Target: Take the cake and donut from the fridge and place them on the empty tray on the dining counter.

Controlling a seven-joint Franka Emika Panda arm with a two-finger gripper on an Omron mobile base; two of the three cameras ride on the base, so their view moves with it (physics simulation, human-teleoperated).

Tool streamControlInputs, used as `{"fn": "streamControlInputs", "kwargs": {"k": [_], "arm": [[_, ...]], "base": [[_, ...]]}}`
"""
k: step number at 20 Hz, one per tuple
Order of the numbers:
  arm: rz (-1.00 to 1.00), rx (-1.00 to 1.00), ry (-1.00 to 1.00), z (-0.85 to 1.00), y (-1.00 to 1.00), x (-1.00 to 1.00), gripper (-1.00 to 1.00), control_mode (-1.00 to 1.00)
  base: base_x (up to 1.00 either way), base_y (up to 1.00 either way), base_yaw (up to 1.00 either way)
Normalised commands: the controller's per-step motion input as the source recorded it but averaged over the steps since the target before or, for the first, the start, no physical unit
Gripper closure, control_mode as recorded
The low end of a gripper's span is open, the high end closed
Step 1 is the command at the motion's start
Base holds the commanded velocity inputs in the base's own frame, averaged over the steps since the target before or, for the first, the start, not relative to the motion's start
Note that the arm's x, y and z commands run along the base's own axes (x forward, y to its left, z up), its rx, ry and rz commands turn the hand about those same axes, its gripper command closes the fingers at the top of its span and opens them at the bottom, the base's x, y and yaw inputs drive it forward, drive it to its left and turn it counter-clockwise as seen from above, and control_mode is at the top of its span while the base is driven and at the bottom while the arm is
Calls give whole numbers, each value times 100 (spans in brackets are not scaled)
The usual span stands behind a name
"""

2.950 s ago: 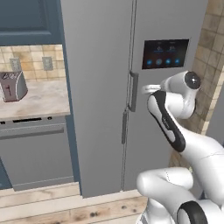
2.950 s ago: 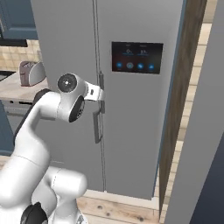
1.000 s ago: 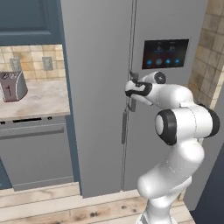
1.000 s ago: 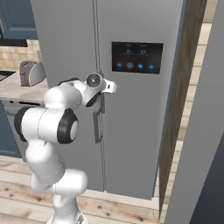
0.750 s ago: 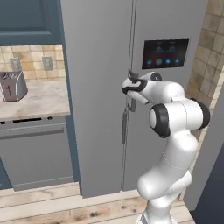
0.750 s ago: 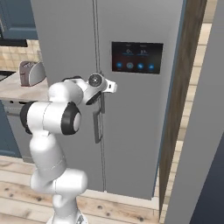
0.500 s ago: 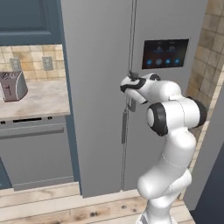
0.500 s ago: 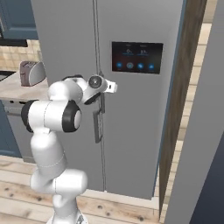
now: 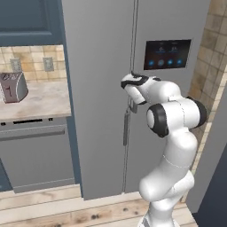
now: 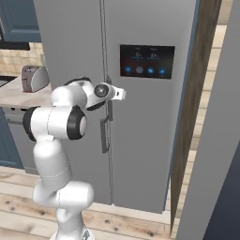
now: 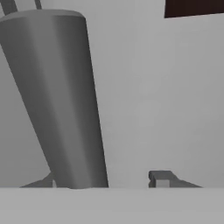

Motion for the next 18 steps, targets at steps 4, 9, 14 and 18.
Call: {"fn": "streamControlInputs", "kwargs": {"k": [4,9,14,18], "arm": [[0,0,3,0,-5,-24,100,-100],[0,0,5,0,-37,-91,100,-100],[0,0,3,0,-67,-100,100,-100],[0,0,4,0,-90,-100,100,-100]], "base": [[0,0,0],[0,0,0],[0,0,0],[0,0,0]]}}
